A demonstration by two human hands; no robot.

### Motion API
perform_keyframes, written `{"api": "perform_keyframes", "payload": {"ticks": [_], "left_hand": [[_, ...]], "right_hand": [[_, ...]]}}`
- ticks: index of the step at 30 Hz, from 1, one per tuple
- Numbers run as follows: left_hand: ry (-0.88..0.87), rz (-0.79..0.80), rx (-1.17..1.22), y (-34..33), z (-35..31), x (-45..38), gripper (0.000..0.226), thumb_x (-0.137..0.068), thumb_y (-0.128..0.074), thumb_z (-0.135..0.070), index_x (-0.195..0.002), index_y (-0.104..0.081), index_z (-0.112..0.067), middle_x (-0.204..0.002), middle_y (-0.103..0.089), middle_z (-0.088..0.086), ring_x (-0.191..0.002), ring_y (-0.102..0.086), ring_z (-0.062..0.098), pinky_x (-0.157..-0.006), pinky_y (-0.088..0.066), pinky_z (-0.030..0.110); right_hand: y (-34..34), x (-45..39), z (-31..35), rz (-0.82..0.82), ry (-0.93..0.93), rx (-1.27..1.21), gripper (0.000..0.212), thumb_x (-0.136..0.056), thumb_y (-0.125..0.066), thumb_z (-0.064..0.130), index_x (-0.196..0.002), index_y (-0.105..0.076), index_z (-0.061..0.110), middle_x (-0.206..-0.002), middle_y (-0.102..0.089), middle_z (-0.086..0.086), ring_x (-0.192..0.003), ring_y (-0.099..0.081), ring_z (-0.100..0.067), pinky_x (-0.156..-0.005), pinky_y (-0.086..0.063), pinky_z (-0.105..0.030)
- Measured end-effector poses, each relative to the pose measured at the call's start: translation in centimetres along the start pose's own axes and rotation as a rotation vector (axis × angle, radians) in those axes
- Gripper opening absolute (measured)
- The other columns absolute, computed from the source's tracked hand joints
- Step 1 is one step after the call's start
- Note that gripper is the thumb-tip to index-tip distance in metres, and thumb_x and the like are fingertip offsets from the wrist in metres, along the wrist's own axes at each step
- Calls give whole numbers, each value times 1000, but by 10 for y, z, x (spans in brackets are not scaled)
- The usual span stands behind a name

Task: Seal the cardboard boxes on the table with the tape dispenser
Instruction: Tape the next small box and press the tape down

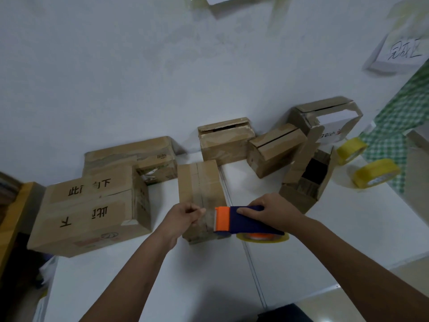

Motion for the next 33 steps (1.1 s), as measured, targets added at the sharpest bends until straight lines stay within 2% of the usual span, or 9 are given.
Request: {"api": "perform_keyframes", "payload": {"ticks": [7, 12, 14, 17, 20, 25, 27, 30, 33], "left_hand": [[-56, -126, 58, 4, 13, -1, 18, -95, -64, -17, -78, -63, -12, -70, -62, 4, -72, -59, 20, -79, -53, 37], [-24, -292, 71, 67, 46, 2, 16, -96, -62, -15, -83, -62, -6, -76, -58, 9, -75, -55, 23, -69, -50, 28], [39, -276, 42, 76, 61, 4, 15, -96, -63, -19, -87, -65, -7, -80, -60, 9, -76, -57, 22, -68, -49, 27], [127, -238, 72, 66, 78, 5, 16, -95, -66, -23, -95, -68, -8, -86, -65, 8, -79, -61, 18, -70, -51, 26], [160, -260, 158, 54, 85, 8, 22, -94, -66, -29, -98, -67, -7, -87, -65, 7, -80, -61, 19, -79, -54, 32], [149, -359, 95, 37, 89, 9, 23, -90, -71, -32, -94, -64, -11, -91, -63, 5, -86, -58, 22, -90, -51, 45], [163, -373, 82, 32, 90, 9, 27, -88, -73, -36, -94, -63, -12, -93, -64, 4, -88, -58, 22, -88, -50, 43], [197, -401, 64, 26, 93, 10, 36, -84, -75, -43, -97, -61, -14, -96, -63, 2, -90, -59, 22, -76, -45, 33], [221, -419, 70, 21, 98, 12, 40, -81, -77, -46, -100, -58, -16, -99, -62, 1, -95, -60, 24, -75, -42, 31]], "right_hand": [[0, -5, -4, -5, -1, -8, 60, -84, -45, 74, -110, -72, 26, -84, -70, 9, -71, -65, -4, -69, -57, -26], [4, -1, -32, 0, -36, 86, 63, -83, -43, 75, -109, -73, 26, -83, -70, 9, -68, -64, -4, -65, -55, -22], [5, -1, -45, -4, -49, 132, 64, -82, -43, 77, -107, -73, 27, -79, -69, 11, -66, -62, -2, -58, -49, -18], [4, -3, -56, -2, -80, 142, 70, -78, -37, 82, -105, -73, 28, -79, -68, 11, -67, -62, -2, -61, -50, -20], [1, -4, -57, -7, -126, 164, 84, -70, -24, 90, -95, -73, 26, -72, -66, 10, -65, -62, -4, -62, -50, -22], [-2, -5, -59, -113, -219, 268, 90, -63, -20, 95, -68, -67, 18, -57, -62, 4, -53, -61, -10, -57, -54, -26], [-4, -5, -60, -107, -229, 299, 85, -66, -23, 93, -64, -63, 18, -56, -61, 4, -52, -60, -10, -54, -51, -24], [-6, -7, -61, -69, -227, 328, 80, -72, -28, 90, -71, -65, 18, -61, -63, 3, -56, -62, -11, -63, -56, -27], [-7, -9, -59, -53, -219, 344, 75, -77, -34, 86, -77, -67, 19, -64, -63, 2, -58, -61, -11, -60, -53, -26]]}}
Point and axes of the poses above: each hand's wrist, its own x-axis away from the middle knuckle, its own y-axis out of the back of the hand, z = x × y, the point moved 5 cm from there along -x, towards the middle knuckle
